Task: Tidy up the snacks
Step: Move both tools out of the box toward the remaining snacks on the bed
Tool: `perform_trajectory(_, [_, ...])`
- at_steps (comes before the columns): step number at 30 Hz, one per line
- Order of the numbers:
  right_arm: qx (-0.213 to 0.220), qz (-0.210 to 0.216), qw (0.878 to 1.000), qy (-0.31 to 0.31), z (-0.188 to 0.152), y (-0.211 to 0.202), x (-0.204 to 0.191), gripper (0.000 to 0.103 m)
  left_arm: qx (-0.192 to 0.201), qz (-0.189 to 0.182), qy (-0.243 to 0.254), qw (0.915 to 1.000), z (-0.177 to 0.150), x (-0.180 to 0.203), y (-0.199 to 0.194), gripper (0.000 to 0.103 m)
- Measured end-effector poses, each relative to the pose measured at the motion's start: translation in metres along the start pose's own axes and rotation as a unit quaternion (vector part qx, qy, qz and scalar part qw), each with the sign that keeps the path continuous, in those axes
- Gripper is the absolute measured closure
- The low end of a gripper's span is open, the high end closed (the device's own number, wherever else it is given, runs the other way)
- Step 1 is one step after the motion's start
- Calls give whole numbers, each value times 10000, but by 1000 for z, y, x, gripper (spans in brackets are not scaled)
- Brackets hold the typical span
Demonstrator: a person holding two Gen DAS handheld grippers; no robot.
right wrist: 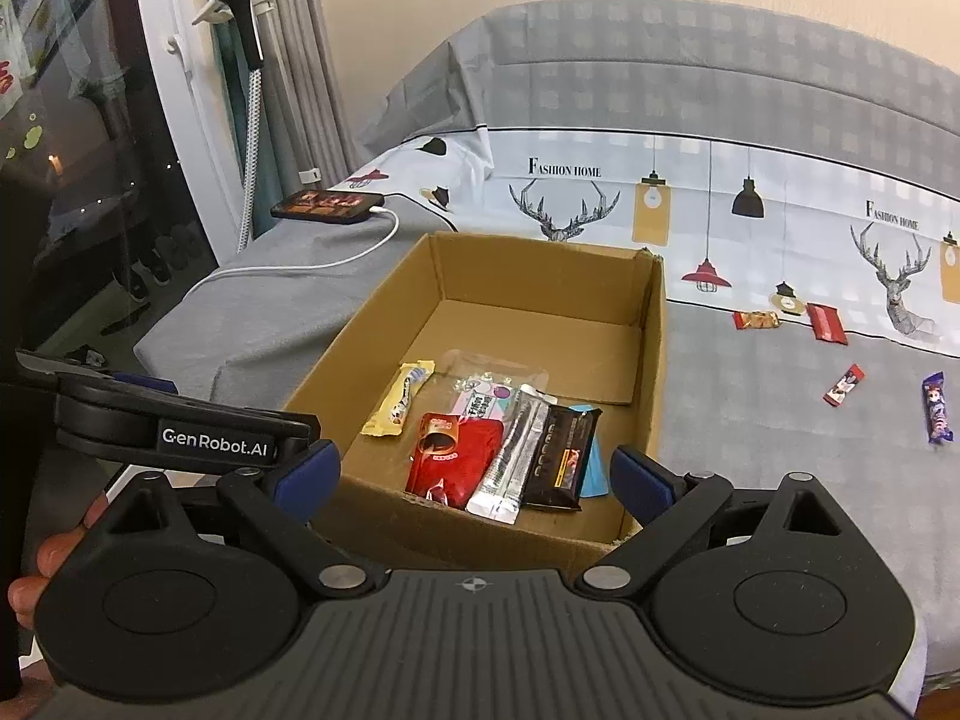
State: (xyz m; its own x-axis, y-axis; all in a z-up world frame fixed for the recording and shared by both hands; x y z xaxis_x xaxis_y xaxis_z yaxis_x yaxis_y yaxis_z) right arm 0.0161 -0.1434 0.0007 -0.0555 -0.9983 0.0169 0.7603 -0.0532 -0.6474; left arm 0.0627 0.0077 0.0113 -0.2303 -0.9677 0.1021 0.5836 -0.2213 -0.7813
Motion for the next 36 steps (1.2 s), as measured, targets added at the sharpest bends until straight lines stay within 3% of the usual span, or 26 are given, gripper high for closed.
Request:
perform_trajectory(16, [138, -106, 9998, 108, -5, -10, 12, 6, -62, 14, 335, 9994, 1, 19, -1, 0])
perform_trajectory(21, [187, -176, 9995, 194, -7, -10, 23, 6, -86, -147, 409, 9990, 7, 34, 6, 0])
perform_trajectory(28, [198, -560, 9965, 593, -10, -3, 69, 5, -134, -255, 698, 9971, 28, 70, 28, 0])
perform_trajectory(36, [-45, -1237, 9836, 1312, -22, 16, 148, 5, -291, -686, 1173, 9903, 72, 130, 66, 0])
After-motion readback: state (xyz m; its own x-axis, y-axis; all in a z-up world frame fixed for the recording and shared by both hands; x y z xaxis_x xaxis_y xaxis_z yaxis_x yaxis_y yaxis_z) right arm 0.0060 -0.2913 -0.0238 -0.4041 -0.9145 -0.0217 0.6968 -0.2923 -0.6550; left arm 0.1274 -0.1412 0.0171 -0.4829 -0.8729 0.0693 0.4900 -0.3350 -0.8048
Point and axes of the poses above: each gripper's, at about its wrist camera, not at the fingertips, and y roughly the way its jaws point, x to its right, z to its top, the point moved 3 cm from there along y, roughly the way its jaws point, and after that the axes turned 14 degrees about -z, right-handed, at the moved point
